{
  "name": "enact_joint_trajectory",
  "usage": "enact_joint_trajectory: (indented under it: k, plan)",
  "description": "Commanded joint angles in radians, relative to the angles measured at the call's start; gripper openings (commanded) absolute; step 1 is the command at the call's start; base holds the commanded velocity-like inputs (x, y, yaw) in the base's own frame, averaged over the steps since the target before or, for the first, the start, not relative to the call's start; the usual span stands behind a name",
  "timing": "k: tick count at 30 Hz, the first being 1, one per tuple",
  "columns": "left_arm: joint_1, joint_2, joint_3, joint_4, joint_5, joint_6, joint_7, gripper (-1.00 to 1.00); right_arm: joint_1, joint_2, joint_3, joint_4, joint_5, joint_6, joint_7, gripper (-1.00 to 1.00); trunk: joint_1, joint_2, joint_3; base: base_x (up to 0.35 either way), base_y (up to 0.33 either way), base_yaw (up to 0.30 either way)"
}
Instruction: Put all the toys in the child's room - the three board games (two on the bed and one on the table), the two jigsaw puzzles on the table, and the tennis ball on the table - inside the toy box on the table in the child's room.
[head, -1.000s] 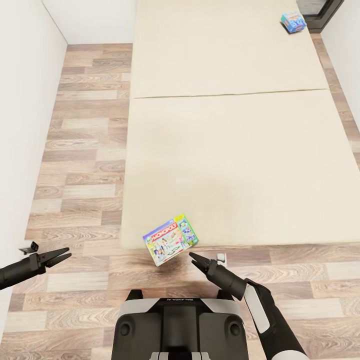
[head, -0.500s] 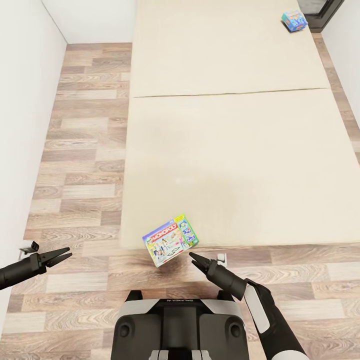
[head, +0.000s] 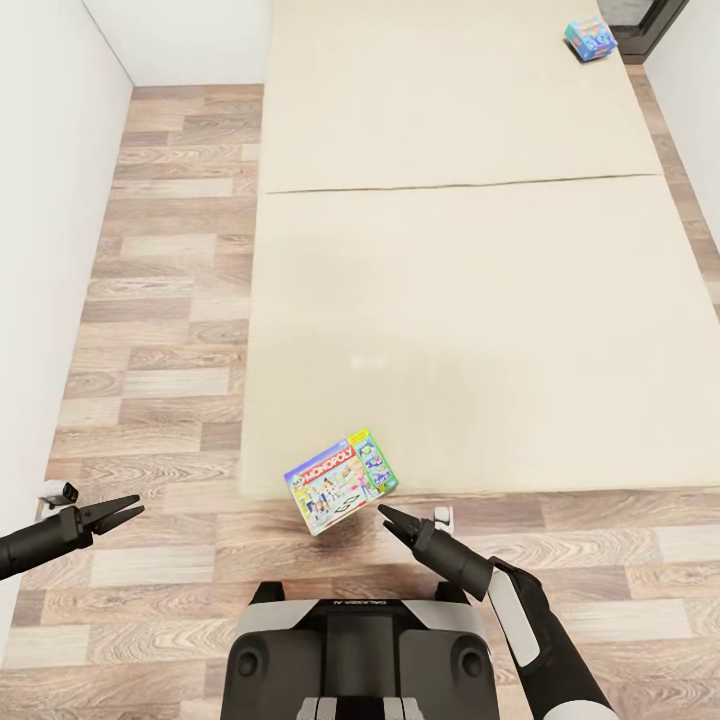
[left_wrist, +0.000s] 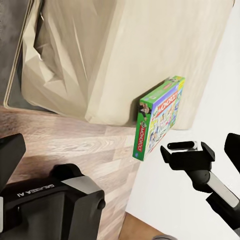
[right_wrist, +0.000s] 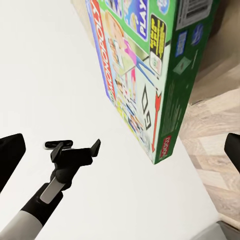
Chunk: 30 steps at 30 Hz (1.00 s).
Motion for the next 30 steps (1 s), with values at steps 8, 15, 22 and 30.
enact_joint_trajectory:
  k: [8,15,22,30]
  plan:
    - [0.0,0.0,0.0,0.0,-0.001,0.011,-0.004,1.0,0.0,0.001,-0.003,-0.001,-0.002,0.006,0.002,1.0,0.0,0.0,0.0,0.018,0.074,0.0]
    - [0.0,-0.001,0.0,0.0,0.0,0.01,-0.004,1.0,0.0,0.001,-0.002,-0.001,-0.001,0.006,0.002,1.0,0.0,0.0,0.0,0.024,0.079,0.0]
    - [0.0,-0.001,0.0,0.0,-0.001,0.009,-0.004,1.0,0.0,0.001,-0.002,-0.001,-0.001,0.006,0.002,1.0,0.0,0.0,0.0,0.004,0.055,0.0]
    - [0.0,-0.001,0.0,0.0,-0.001,0.009,-0.004,1.0,0.0,0.001,-0.002,-0.001,0.0,0.006,0.002,1.0,0.0,0.0,0.0,0.001,0.156,0.0]
